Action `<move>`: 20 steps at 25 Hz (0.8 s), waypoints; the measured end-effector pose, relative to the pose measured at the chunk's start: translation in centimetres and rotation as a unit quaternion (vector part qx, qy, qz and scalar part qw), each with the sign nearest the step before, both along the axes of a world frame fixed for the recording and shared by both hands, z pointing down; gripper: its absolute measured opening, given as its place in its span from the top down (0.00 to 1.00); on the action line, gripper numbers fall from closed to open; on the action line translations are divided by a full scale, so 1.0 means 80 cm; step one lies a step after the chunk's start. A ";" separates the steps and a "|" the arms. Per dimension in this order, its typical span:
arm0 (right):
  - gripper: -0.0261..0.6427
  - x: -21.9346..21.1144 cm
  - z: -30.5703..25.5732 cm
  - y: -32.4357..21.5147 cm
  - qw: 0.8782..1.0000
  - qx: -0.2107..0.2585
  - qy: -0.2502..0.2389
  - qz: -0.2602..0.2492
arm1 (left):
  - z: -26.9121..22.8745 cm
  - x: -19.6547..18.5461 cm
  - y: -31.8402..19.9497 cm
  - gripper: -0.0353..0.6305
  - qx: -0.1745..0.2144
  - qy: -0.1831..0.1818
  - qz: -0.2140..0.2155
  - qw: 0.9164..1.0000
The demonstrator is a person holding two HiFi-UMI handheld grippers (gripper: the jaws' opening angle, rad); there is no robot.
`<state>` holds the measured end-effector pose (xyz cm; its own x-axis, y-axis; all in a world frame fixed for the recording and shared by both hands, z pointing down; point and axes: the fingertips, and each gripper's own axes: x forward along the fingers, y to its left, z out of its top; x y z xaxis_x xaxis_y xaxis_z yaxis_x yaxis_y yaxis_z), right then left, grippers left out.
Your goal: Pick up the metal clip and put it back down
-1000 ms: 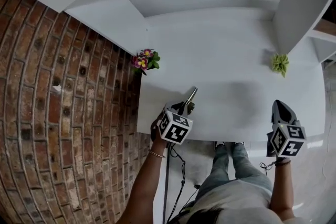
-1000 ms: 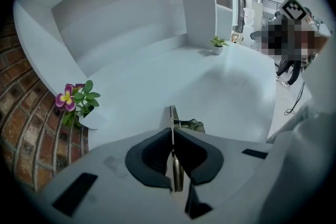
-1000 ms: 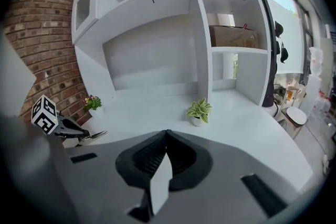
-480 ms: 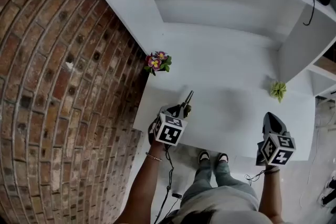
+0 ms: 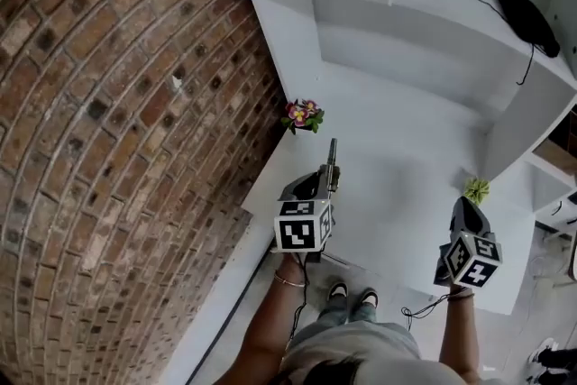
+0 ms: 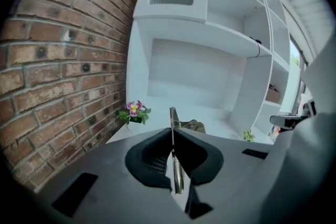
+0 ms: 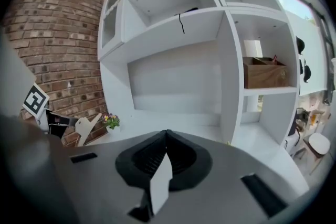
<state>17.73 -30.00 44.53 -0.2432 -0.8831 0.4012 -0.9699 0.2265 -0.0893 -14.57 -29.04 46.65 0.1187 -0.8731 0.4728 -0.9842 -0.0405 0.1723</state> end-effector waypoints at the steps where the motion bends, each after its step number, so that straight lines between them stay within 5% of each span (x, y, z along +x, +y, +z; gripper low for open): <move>1: 0.96 -0.001 -0.011 -0.002 1.000 0.017 0.000 0.003 | -0.010 0.001 0.006 0.92 0.015 0.013 -0.016 1.000; 7: 0.96 -0.019 -0.045 0.000 0.998 0.059 -0.010 -0.010 | -0.041 0.008 0.036 0.92 0.061 0.017 -0.046 0.997; 20: 0.96 -0.015 -0.033 0.004 0.999 0.042 -0.020 -0.003 | -0.041 0.022 0.019 0.92 0.049 -0.009 0.004 0.999</move>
